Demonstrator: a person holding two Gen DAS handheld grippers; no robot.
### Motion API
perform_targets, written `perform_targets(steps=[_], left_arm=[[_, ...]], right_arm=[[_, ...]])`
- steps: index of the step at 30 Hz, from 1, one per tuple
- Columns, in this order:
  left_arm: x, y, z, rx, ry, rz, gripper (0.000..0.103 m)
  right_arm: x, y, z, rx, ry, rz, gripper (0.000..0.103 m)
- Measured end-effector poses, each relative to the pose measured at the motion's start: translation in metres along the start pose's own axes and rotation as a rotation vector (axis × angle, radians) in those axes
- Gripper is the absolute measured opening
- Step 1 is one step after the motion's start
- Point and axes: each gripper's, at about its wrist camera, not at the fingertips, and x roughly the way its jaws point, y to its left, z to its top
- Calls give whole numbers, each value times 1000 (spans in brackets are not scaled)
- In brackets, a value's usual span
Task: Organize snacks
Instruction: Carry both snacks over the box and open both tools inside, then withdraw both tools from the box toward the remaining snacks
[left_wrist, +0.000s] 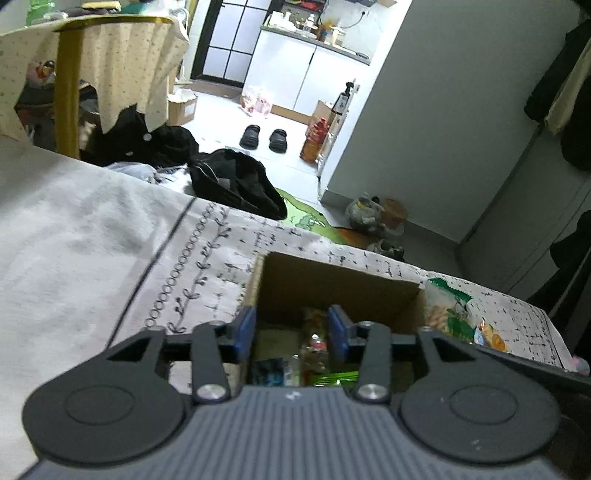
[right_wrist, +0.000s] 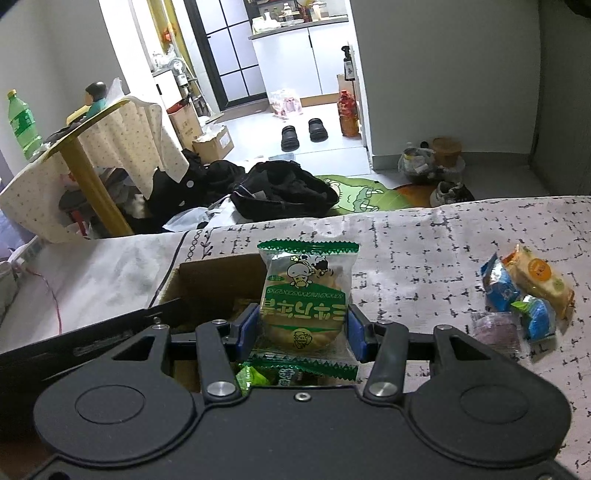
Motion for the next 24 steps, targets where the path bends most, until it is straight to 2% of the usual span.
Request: perform_targets(steps=[6,8,11,15,17,24], left_arm=[[-7,1,0,18,-15,27,61],[-7,0,-1,20,-14,30,66],[-6,-5,-1,31,-16,32,74],[-5,-14,-2,56,4,36,77],[-6,-19,-2,70,2,34,79],[-14,-37,-4,100,-18,9,93]], right_arm=[[-2,-2,2,-7,-9,1,58],[-5,-6,2,2,-12,-6,66],[-13,-15,0,14,-16,-15,68],[-23,-31,-5,43,-16,-30,70],[-28,-39,-7,53,-21,-49,80],[-45,-64,-13,67,-32,-81,83]])
